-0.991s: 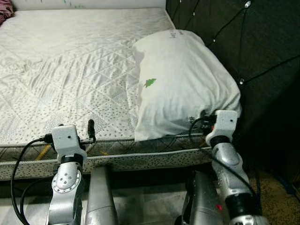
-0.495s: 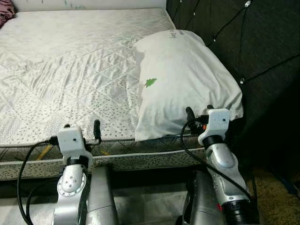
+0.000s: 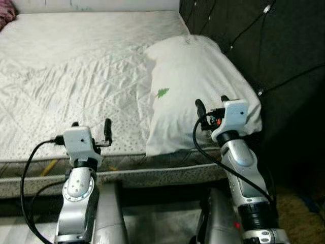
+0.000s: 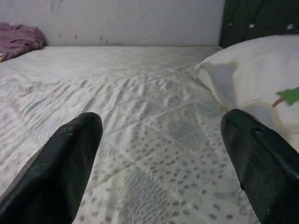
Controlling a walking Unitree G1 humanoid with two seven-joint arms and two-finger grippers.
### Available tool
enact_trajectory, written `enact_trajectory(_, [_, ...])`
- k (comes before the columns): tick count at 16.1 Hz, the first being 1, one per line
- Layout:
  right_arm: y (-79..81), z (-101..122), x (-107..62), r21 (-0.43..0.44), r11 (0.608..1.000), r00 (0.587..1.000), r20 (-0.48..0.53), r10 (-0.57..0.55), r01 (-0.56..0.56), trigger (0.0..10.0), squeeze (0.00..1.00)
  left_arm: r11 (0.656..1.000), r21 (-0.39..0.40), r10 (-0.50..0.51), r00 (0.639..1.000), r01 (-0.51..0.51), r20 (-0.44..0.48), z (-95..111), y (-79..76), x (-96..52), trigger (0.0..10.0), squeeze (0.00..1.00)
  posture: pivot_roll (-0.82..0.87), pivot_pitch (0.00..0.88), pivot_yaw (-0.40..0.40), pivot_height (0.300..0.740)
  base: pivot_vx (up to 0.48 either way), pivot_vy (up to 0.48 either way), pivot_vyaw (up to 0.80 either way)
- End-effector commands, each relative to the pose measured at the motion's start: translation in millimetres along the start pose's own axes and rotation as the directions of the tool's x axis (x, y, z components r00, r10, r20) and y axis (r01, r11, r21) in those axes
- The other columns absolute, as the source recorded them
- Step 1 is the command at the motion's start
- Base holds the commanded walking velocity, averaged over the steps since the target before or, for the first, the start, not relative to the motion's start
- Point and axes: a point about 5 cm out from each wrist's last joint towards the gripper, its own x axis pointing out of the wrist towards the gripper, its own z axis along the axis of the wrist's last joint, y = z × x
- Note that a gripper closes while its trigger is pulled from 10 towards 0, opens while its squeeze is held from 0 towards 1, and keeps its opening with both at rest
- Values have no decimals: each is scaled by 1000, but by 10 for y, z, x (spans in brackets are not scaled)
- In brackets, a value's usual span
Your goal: Clean up the room
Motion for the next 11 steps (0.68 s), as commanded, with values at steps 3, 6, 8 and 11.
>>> enact_trajectory(3, [14,66,80,9,1000,1000,12,8,-8,10000,0,1000,4,30,999,-30,31,99,56,48,10000,0,-13,0,-26,600,0,0,0])
enact_trajectory(6, [5,91,138,15,1000,1000,16,2,-2,10000,0,1000,1,30,999,-30,38,137,39,96,10000,0,-8,0,-21,654,0,0,0])
enact_trajectory(8, [-1,86,134,22,1000,1000,16,-8,8,10000,0,999,2,45,998,-45,46,153,60,112,10000,0,-7,0,-19,679,0,0,0])
enact_trajectory(11, [-15,83,122,19,1000,1000,14,-23,23,10000,0,997,9,72,997,-72,36,153,74,126,10000,0,-9,0,-16,713,0,0,0])
